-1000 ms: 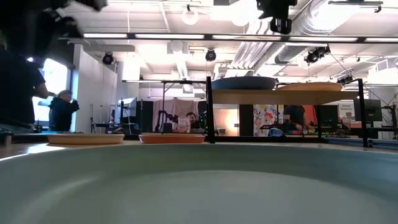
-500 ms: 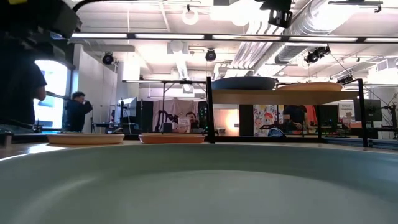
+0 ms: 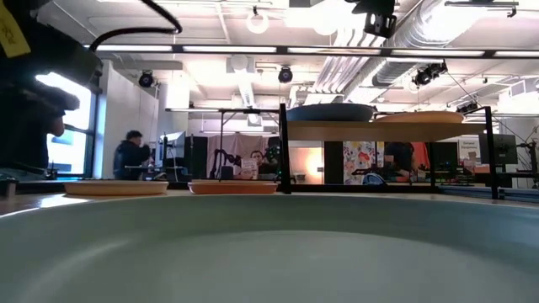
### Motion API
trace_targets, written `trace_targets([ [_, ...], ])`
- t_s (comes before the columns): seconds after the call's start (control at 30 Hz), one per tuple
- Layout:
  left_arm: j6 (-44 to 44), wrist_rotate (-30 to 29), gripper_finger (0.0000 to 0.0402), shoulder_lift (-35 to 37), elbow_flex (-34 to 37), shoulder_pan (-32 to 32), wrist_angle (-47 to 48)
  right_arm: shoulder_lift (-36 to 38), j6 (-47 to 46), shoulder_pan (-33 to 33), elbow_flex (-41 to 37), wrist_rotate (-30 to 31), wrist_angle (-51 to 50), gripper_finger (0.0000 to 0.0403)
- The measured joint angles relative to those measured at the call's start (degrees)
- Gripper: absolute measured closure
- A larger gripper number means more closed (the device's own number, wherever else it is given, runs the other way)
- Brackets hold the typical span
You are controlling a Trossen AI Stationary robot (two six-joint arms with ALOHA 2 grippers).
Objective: Place and stack plates onto a shelf
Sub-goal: Stack the dark green plate on top of the purple plate on the shelf
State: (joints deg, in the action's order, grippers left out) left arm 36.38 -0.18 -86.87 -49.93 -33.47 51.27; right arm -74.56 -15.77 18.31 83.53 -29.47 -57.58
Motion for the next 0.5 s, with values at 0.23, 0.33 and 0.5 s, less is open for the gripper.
trace_targets([
  [0.23,0.94,1.5,0.0273,-0.02,2.8,0.0,-3.64,0.0,-0.97,0.0,0.0,0.04,0.02,0.0339],
  [0.33,0.92,1.52,0.0273,-0.02,3.35,0.02,-4.71,0.0,-1.29,0.0,0.0,0.65,0.11,0.0339],
  [0.5,0.97,1.59,0.0273,-0.02,5.02,0.02,-7.11,-0.02,-1.32,0.0,0.0,2.5,0.2,0.0339],
])
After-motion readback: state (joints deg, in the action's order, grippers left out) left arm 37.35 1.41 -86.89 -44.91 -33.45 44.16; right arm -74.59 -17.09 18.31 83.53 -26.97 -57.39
